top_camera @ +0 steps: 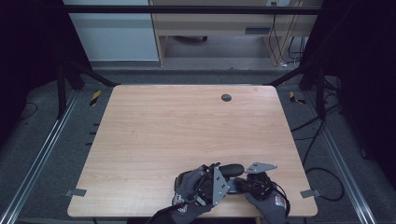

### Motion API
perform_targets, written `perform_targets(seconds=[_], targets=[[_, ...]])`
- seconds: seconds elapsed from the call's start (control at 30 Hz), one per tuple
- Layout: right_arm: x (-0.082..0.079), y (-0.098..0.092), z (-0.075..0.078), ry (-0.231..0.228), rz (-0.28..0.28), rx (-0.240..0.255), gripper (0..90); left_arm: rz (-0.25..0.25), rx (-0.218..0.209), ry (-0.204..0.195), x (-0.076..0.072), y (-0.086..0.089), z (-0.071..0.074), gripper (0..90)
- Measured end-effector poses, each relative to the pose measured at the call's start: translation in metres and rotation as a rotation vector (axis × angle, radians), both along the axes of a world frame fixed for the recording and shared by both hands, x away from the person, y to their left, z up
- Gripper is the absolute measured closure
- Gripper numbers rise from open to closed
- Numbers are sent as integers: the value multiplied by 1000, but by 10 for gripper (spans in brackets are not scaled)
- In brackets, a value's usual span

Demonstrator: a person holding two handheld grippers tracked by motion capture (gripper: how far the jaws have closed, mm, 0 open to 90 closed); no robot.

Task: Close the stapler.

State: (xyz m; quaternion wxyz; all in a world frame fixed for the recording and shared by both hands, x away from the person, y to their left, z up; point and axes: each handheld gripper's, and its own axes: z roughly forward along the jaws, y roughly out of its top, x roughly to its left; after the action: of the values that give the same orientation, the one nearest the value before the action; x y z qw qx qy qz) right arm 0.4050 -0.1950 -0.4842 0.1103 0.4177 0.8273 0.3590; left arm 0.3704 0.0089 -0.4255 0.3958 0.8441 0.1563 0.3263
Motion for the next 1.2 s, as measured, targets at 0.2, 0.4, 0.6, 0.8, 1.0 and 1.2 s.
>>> perform_targets(seconds=[0.2, 0.4, 0.6, 0.8, 1.0, 1.2], targets=[[0, 0, 0, 0, 0, 1, 900, 1, -12, -1, 0, 1, -1, 463], [0, -1, 0, -1, -8, 1, 900, 0, -5, 0, -1, 0, -2, 461], [0, -2, -1, -8, -12, -1, 900, 2, 3, -4, -1, -2, -4, 460], [1, -5, -2, 3, -21, 29, 900, 1, 6, -5, -1, -3, -4, 460], [1, -6, -2, 0, -21, 25, 900, -1, 21, -14, -2, -5, -7, 459], [1, -6, -1, 8, -24, 31, 900, -4, 40, -16, -1, -8, -10, 456]])
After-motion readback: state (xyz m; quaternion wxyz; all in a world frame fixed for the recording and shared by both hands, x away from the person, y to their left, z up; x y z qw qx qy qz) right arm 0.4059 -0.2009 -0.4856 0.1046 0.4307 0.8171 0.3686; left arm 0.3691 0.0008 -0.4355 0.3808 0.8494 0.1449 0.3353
